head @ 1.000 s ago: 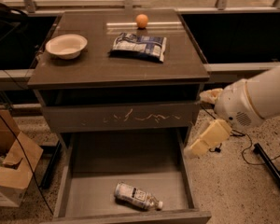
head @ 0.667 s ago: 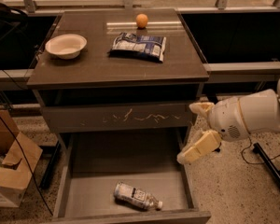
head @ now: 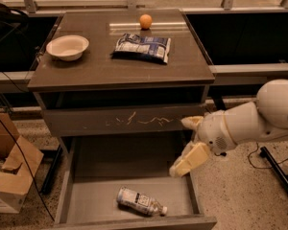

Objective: Pick blue plastic bottle from middle drawer and place on counter

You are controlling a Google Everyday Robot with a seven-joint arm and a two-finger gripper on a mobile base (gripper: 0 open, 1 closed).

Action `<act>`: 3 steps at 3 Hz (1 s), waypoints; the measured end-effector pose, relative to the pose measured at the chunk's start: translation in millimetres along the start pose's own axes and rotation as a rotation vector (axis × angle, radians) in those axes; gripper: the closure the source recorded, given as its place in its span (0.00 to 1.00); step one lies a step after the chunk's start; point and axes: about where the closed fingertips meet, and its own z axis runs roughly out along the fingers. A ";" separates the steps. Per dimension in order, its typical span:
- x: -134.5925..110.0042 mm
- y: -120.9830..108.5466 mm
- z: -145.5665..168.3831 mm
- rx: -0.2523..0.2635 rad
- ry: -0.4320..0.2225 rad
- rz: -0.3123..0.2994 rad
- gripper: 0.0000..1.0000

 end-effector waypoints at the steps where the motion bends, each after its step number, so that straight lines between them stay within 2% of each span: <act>1: 30.2 12.4 50.9 -0.042 0.005 0.028 0.00; 2: 79.4 22.4 128.5 -0.090 -0.035 0.112 0.00; 3: 112.6 20.4 177.7 -0.127 -0.079 0.189 0.00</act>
Offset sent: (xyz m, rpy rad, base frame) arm -0.0391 0.0778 -0.2063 0.1225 0.1832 -0.0387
